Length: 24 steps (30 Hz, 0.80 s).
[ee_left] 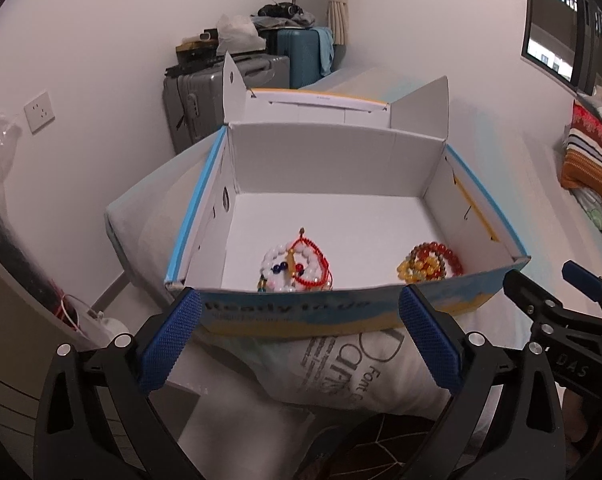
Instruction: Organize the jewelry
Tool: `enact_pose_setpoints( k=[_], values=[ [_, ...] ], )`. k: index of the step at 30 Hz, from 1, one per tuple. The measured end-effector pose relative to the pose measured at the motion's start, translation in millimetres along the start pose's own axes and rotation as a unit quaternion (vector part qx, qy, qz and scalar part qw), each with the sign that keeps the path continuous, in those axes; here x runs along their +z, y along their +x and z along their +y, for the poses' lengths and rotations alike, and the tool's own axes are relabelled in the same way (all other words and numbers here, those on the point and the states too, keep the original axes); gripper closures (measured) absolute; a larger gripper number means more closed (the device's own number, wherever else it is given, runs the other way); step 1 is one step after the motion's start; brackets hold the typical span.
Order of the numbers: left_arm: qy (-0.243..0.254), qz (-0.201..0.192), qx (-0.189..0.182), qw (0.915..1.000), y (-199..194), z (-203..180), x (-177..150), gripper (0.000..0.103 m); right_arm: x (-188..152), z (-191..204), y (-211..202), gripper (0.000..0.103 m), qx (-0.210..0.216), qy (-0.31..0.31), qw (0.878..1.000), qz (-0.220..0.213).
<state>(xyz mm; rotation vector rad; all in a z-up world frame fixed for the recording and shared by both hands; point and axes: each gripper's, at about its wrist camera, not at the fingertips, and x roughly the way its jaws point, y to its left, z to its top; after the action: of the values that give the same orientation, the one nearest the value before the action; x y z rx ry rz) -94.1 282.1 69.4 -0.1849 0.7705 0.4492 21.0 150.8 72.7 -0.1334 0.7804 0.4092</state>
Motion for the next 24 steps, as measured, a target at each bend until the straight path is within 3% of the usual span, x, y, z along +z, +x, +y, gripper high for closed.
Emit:
enact_pose_setpoints(
  k=[24],
  values=[
    [0.009,0.003,-0.003,0.9999,4.1,-2.0,-7.3,0.006,-5.5,2.0,2.5,0.008,-0.003,0.001,1.000,0.003]
  ],
)
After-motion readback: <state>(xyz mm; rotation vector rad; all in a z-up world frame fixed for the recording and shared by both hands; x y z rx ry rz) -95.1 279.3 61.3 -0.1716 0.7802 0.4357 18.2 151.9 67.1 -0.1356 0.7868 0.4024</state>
